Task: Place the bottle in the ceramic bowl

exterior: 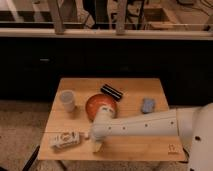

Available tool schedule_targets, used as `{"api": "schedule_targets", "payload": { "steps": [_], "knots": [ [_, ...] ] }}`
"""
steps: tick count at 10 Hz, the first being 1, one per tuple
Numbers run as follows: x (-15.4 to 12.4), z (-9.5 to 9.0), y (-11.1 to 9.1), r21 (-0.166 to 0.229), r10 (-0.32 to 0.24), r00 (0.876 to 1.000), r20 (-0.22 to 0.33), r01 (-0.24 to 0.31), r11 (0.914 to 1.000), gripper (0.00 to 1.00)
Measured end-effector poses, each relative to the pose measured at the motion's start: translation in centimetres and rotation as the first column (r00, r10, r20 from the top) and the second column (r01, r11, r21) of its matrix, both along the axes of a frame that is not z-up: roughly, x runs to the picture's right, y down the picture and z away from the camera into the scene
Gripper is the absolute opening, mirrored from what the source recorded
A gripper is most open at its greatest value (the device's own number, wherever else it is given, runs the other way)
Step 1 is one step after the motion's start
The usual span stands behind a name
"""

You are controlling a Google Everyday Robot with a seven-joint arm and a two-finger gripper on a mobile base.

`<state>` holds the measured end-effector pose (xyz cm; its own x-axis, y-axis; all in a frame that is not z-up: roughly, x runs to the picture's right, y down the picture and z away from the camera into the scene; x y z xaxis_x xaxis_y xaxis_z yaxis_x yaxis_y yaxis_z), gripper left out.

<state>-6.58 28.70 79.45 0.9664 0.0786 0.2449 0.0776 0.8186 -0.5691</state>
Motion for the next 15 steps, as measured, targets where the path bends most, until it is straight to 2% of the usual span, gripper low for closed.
{"api": "schedule_targets", "payload": {
  "steps": [3, 4, 11, 15],
  "knots": [
    [0.1, -0.2, -0.2, 0.005, -0.008, 1.000, 0.002, 0.008, 1.0000, 0.05],
    [0.0, -0.3, -0.1, -0.001, -0.005, 1.000, 0.002, 0.005, 1.0000, 0.02],
    [0.3, 0.1, -0.3, 0.003, -0.001, 1.000, -0.009, 0.001, 1.0000, 0.02],
    [2.8, -0.6, -4.0, 0.015, 0.033, 0.999, -0.030, -0.033, 0.9994, 0.02]
  ]
}}
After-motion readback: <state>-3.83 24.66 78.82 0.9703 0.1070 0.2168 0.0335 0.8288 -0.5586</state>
